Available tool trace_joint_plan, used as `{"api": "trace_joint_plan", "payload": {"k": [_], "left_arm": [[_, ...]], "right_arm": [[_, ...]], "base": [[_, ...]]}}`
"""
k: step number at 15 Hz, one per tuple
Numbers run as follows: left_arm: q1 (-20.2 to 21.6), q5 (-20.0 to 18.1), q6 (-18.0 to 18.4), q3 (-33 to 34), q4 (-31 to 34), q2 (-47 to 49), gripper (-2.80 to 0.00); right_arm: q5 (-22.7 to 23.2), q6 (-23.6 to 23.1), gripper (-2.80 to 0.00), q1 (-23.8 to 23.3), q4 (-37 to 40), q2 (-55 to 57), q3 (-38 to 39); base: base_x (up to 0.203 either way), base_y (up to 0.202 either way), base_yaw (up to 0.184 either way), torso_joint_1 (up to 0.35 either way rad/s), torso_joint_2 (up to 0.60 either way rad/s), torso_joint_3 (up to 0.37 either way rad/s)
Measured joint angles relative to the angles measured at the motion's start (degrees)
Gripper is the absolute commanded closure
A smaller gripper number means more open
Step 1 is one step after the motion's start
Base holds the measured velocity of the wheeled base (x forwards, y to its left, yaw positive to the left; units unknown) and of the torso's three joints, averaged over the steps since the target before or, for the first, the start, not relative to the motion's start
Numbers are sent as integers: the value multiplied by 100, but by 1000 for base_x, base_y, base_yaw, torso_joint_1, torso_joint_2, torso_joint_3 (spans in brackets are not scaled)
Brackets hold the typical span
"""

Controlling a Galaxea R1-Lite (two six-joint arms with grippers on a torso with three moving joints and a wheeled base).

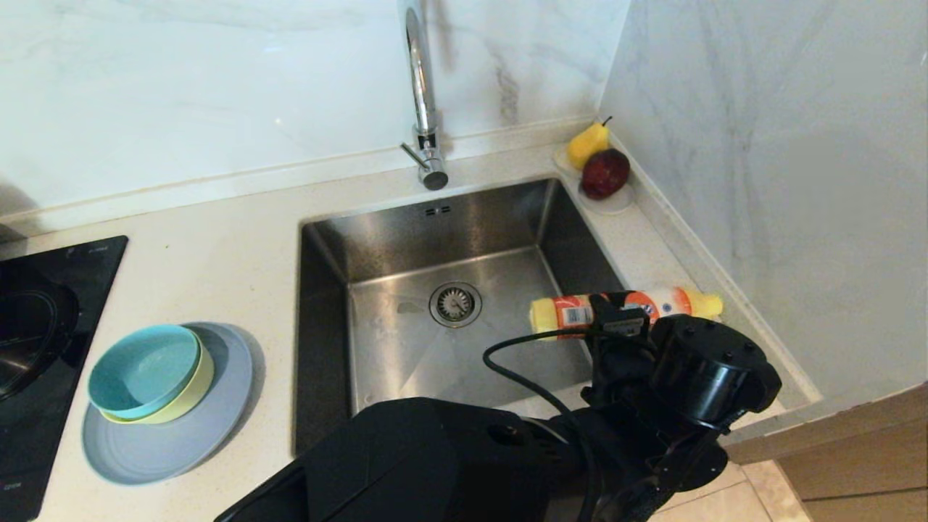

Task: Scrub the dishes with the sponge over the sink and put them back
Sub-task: Squeeze it onto the sponge, then place the dish soap on the table

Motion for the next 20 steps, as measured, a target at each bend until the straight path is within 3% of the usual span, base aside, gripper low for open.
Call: {"api": "trace_joint_plan", "payload": {"k": [5, 11, 15, 18, 20], "left_arm": [[-2, -60, -836, 18, 78, -184, 0], [-2, -158, -1439, 33, 389, -668, 0], [11, -809, -2315, 27, 1154, -1234, 0], [76, -1234, -3273, 16, 1882, -1751, 0], [180, -1709, -3890, 16, 2144, -2100, 0]], "right_arm": [[0, -1, 0, 0, 0, 0, 0], [0, -1, 0, 0, 0, 0, 0], [0, -1, 0, -4, 2, 0, 0], [-1, -1, 0, -4, 2, 0, 0], [0, 1, 0, 0, 2, 0, 0]], "base": [[0, 0, 0, 0, 0, 0], [0, 0, 0, 0, 0, 0], [0, 0, 0, 0, 0, 0], [0, 0, 0, 0, 0, 0], [0, 0, 0, 0, 0, 0]]}}
